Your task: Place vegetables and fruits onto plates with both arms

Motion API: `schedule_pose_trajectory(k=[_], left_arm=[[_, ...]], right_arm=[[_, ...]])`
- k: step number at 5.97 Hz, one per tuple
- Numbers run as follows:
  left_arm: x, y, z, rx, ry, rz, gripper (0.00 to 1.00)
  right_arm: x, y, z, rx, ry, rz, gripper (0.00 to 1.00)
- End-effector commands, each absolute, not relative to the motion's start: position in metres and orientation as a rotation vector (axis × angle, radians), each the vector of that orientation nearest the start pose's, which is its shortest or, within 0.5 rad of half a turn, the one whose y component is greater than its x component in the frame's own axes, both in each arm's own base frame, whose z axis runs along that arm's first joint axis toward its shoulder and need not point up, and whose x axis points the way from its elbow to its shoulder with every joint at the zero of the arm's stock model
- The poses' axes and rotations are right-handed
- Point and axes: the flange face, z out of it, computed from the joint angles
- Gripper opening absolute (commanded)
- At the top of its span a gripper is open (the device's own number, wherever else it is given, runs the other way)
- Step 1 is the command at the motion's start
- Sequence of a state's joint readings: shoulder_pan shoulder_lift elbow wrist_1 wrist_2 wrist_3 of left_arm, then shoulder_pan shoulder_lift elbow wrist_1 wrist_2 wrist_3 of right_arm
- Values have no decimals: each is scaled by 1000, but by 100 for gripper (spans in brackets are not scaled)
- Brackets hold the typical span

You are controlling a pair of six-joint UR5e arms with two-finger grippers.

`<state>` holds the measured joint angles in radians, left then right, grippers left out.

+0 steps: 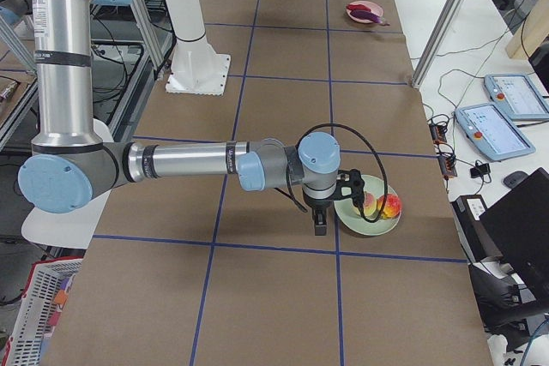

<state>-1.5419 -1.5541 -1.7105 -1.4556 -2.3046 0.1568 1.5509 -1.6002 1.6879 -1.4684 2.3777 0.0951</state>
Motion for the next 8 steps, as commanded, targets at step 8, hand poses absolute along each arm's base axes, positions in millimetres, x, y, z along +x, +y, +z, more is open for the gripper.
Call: schedule_pose_trajectory(k=[8], left_arm=[[-50,-444,611,28,825,167,100]], right_arm=[[50,-485,609,122,-810,-6,100]])
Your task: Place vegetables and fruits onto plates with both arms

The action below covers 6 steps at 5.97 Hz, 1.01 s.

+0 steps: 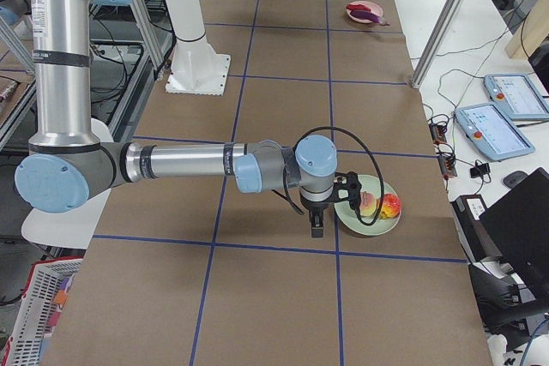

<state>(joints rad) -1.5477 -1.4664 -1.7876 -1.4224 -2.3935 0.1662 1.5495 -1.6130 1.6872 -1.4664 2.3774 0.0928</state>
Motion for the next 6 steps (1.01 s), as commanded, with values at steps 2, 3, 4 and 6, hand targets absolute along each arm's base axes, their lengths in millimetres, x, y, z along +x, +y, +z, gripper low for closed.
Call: schedule_pose_trajectory(k=[2,3,4,6], left_arm=[[-49,-443,610,28,834,165,100],[-49,-444,610,30,834,166,100],[-49,-443,610,30,834,166,100],[-49,-443,610,28,834,165,100]], right_arm=[[45,-485,609,117,-807,-15,100],[43,-485,610,114,-806,-18,100],[44,-484,611,116,-796,-18,100],[43,-484,611,116,-796,-19,100]])
